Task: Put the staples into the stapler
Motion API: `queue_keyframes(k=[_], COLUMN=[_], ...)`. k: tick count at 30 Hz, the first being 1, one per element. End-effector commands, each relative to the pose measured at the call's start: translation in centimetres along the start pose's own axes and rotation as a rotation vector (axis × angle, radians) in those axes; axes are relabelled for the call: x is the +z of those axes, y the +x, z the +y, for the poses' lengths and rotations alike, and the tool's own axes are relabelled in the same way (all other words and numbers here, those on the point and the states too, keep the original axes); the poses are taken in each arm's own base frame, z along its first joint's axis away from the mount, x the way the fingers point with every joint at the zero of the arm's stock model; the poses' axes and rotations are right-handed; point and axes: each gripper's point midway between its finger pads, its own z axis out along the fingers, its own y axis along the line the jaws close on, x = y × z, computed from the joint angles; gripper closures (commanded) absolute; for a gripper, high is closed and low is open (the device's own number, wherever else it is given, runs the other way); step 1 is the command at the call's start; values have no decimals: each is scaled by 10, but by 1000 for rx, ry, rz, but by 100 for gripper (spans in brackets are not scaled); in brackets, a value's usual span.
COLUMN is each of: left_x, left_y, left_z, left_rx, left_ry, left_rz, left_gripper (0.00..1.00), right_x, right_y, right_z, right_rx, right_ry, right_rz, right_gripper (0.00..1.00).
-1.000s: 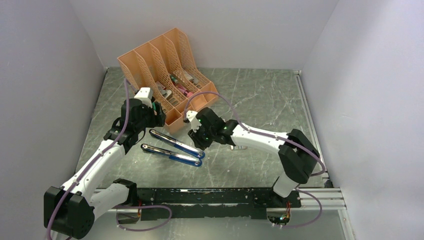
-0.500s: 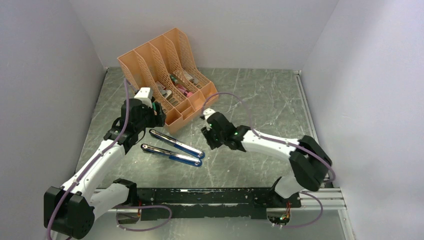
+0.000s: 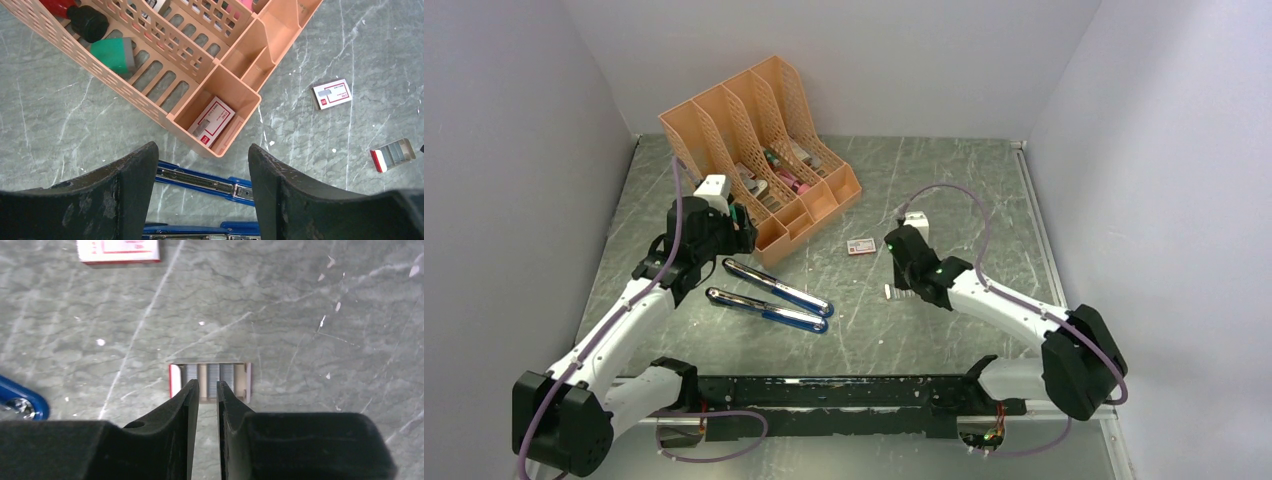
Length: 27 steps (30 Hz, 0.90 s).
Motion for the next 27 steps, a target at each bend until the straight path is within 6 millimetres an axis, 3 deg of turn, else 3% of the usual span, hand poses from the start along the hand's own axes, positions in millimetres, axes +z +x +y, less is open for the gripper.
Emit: queue_keyframes(k=[1, 11, 27], left_x=[0, 1, 0], left_y=[-27, -26, -26], left_z=[-8, -6, -6], left_rx=[-6, 0, 1], left_ry=[34, 26, 26], left_rz=[-69, -64, -67], left_gripper=[30, 29, 29], right_x=[11, 26, 32], right_y=[18, 32, 48], right_z=[-13, -20, -32], right_rx=[45, 68, 85], right_ry=[10, -38, -1], right_rz=[76, 154, 220], right_gripper=[77, 80, 82])
